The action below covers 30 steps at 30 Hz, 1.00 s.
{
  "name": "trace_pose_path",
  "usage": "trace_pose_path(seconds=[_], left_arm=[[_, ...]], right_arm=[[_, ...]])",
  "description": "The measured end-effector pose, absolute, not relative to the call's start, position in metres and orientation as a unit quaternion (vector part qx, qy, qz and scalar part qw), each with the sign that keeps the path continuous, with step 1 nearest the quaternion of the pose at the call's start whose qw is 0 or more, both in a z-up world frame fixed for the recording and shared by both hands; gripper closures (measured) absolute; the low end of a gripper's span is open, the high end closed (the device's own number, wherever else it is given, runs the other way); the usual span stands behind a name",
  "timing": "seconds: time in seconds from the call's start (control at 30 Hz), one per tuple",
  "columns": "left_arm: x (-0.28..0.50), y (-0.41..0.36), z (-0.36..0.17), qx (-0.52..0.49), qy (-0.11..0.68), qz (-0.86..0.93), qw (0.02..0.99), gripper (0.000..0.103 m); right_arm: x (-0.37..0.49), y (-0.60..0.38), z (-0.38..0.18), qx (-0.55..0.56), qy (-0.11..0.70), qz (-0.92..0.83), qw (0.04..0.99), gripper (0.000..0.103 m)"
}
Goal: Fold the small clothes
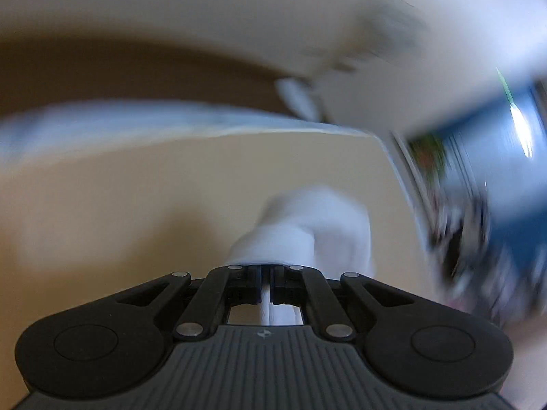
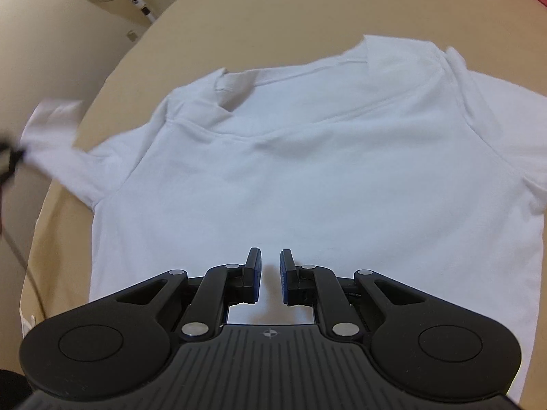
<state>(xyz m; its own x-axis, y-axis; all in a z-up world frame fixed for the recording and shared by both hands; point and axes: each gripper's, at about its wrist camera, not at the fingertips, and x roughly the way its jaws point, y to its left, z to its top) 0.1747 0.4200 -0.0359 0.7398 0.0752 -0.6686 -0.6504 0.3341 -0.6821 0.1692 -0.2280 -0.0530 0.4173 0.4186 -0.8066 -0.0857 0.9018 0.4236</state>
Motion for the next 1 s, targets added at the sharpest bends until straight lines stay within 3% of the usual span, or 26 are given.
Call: trace_pose_path(seconds=[0.17, 0.5, 0.67, 0.73, 0.83, 0.9, 1.0], left_arm=[[0.122, 0.43, -0.079, -0.576, 0.325, 0.265, 0.701, 0.099], [0.147, 0.415, -0.05, -0.443, 0.366, 0.254, 0.778, 0.095], [0.16, 0.394, -0.021, -0.355, 0.348, 0.262, 0.827, 0.086], [0.15, 0.387, -0.014, -0.35, 0.342, 0.254, 0.834, 0.076], [0.148, 0.385, -0.011, -0.359, 0.33, 0.245, 0.838, 0.07], [0.157, 0.39, -0.021, -0.356, 0.358, 0.259, 0.823, 0.064], [0.173, 0.398, -0.042, -0.374, 0.408, 0.263, 0.79, 0.063]], right_arm=[[0.168, -0.224, -0.057, 0.144, 0.521, 0.149, 0.828, 0.091], [0.17, -0.224, -0.061, 0.133, 0.519, 0.136, 0.833, 0.091], [0.169, -0.222, -0.061, 0.122, 0.52, 0.137, 0.834, 0.091], [0.172, -0.222, -0.063, 0.122, 0.522, 0.135, 0.834, 0.091], [0.174, -0.22, -0.066, 0.122, 0.524, 0.133, 0.832, 0.091], [0.174, -0.219, -0.067, 0.121, 0.525, 0.133, 0.832, 0.091], [0.174, -0.218, -0.068, 0.122, 0.525, 0.133, 0.831, 0.091]])
